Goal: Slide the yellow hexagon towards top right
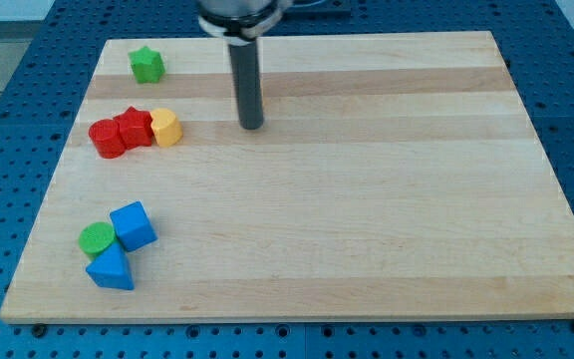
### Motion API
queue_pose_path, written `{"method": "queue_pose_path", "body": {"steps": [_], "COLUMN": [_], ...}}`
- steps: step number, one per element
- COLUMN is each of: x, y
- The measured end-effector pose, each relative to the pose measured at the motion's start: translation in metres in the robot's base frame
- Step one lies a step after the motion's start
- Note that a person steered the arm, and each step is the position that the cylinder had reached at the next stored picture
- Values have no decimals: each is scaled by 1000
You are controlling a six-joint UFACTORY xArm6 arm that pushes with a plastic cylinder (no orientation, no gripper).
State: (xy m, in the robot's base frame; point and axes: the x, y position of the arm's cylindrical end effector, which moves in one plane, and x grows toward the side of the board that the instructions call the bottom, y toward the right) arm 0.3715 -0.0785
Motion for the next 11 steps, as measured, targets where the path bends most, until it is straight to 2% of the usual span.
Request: {"method": "queue_pose_path", "body": {"steps": [2,3,4,8,11], "x": [-21,-21,-43,-44,-46], "y": [26,-14,-21,-19,18]}}
